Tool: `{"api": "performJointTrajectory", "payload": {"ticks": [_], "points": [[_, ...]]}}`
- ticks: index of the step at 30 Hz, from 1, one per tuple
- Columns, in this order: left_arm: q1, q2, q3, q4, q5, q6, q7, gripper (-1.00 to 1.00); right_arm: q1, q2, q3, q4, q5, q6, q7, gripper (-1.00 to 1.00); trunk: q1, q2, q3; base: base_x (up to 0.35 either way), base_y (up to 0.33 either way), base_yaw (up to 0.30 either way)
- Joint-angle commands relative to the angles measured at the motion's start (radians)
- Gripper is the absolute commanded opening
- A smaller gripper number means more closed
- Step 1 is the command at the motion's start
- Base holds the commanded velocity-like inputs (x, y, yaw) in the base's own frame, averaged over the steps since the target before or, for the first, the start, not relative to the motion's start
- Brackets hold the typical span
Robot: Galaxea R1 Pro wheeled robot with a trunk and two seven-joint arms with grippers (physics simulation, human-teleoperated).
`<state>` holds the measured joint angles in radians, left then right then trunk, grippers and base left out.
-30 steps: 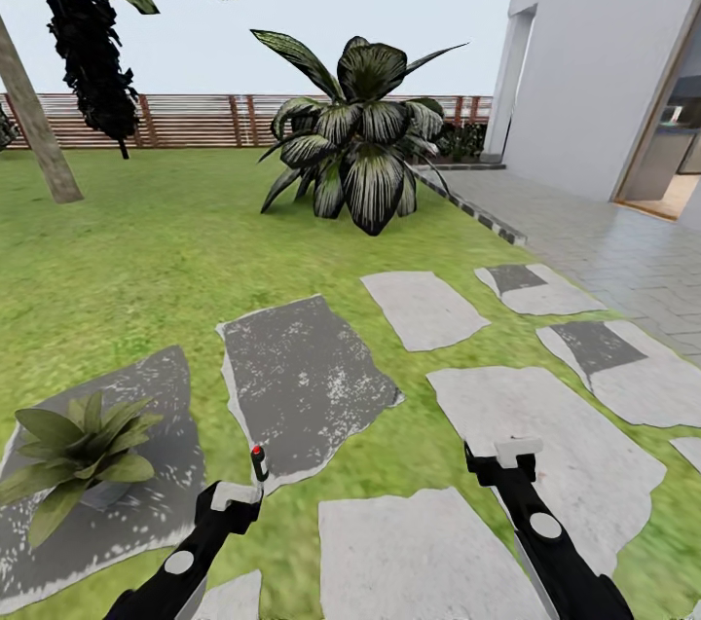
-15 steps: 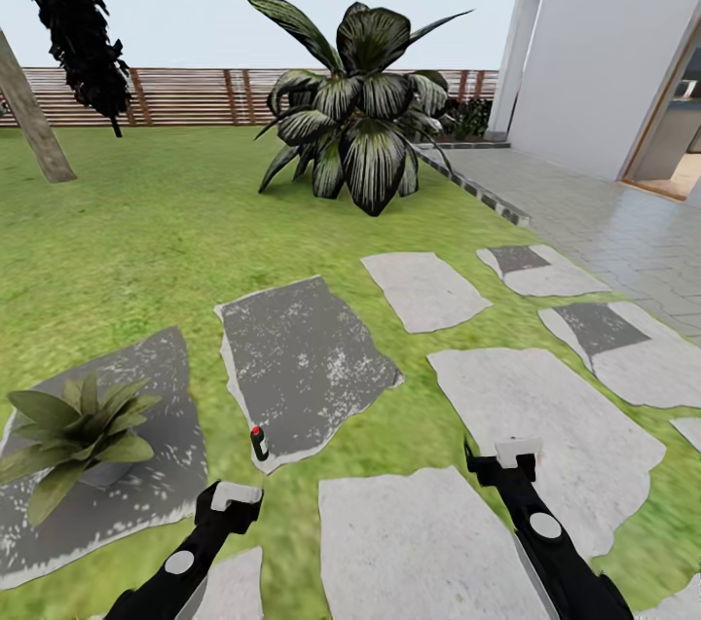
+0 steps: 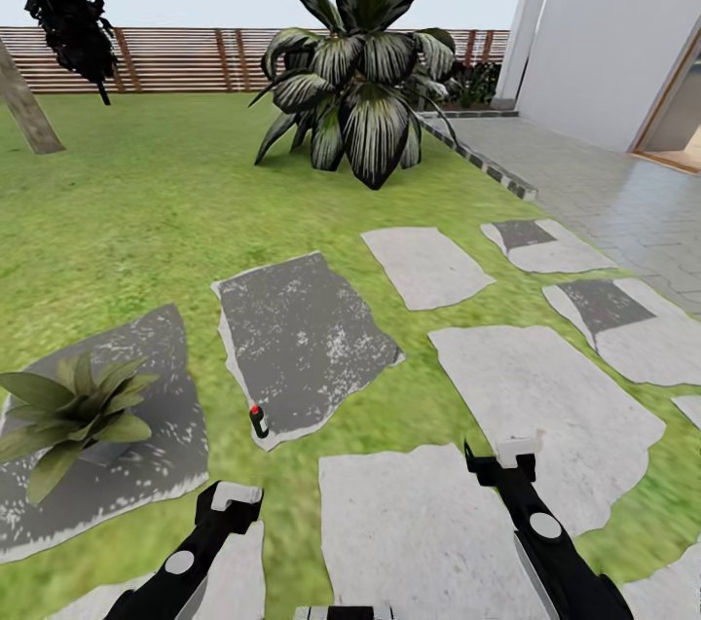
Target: Pick up the pesticide atomizer in the garden and spray insectifuge to fully cover both potted plants in the garden.
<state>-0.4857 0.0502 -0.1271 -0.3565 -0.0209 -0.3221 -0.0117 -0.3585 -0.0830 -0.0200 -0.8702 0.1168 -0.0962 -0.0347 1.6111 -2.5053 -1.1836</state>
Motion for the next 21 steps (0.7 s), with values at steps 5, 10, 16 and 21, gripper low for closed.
{"api": "performJointTrajectory", "payload": {"ticks": [5,10,16,21], "points": [[-0.001,0.000,-0.002,0.001,-0.002,-0.004,-0.001,1.00,0.000,0.000,0.000,0.000,0.011,-0.002,-0.004,1.00,0.002,-0.002,-0.028,0.000,0.000,0.000],[-0.001,0.000,-0.002,0.001,-0.002,-0.005,0.001,1.00,0.000,0.000,0.000,0.001,0.011,-0.002,-0.004,1.00,0.004,-0.003,-0.055,0.000,0.000,0.000],[-0.001,0.000,-0.002,0.001,-0.001,-0.005,0.001,1.00,0.000,0.000,0.000,0.002,0.010,-0.002,-0.003,1.00,0.005,-0.003,-0.071,0.000,0.000,0.000],[0.002,0.000,-0.003,0.002,-0.001,-0.048,0.001,1.00,0.000,0.000,0.001,0.004,0.010,-0.002,-0.004,1.00,0.005,-0.003,-0.077,0.000,0.000,0.000]]}}
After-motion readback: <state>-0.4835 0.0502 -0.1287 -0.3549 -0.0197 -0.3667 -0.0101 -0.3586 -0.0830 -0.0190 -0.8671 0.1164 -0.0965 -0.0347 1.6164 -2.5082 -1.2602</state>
